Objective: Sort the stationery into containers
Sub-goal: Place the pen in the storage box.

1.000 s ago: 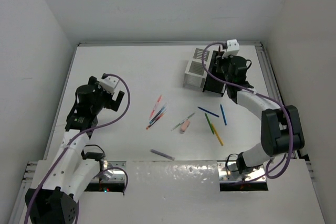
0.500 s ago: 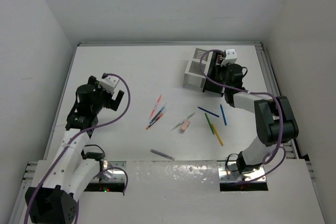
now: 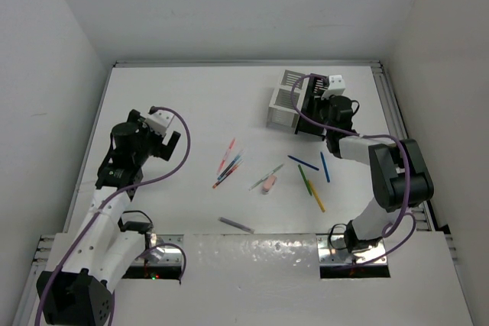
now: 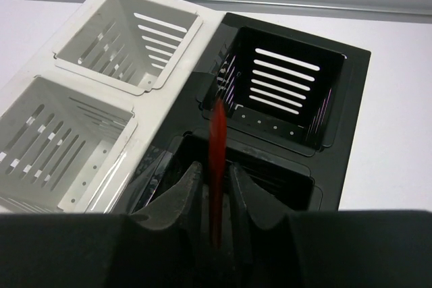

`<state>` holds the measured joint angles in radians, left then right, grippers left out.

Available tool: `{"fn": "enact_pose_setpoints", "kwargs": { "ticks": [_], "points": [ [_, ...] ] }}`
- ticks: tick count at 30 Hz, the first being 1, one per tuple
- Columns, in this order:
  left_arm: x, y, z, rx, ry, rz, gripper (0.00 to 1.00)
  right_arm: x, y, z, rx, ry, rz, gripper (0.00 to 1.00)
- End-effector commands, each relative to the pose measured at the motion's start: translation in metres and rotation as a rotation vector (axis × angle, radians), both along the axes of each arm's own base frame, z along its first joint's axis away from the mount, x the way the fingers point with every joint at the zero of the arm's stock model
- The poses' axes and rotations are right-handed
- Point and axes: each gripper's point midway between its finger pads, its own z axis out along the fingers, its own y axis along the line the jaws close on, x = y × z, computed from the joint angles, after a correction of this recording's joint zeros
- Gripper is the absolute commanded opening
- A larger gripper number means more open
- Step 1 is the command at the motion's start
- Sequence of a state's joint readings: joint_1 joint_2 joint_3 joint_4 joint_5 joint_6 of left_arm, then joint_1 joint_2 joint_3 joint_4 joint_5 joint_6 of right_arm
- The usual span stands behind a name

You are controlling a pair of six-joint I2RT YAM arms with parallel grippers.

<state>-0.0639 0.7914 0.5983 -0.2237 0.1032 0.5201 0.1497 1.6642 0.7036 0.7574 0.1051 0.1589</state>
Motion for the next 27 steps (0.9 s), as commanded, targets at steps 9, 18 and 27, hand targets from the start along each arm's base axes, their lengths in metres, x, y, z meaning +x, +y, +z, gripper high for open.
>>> {"fn": "enact_pose_setpoints", "kwargs": {
  "ticks": [9, 18, 27],
  "points": [
    [0.010, 0.006, 0.021, 0.029, -0.082, 0.017, 1.00, 0.000, 0.000, 0.028, 0.018, -0.056, 0.007, 0.26],
    [0.010, 0.004, 0.023, 0.022, -0.092, 0.009, 1.00, -0.014, 0.024, 0.097, 0.013, -0.110, 0.137, 0.36],
    [0.004, -0.003, 0.026, -0.027, -0.108, -0.009, 1.00, -0.120, 0.059, 0.039, -0.079, 0.454, 0.363, 0.56]
  ]
}}
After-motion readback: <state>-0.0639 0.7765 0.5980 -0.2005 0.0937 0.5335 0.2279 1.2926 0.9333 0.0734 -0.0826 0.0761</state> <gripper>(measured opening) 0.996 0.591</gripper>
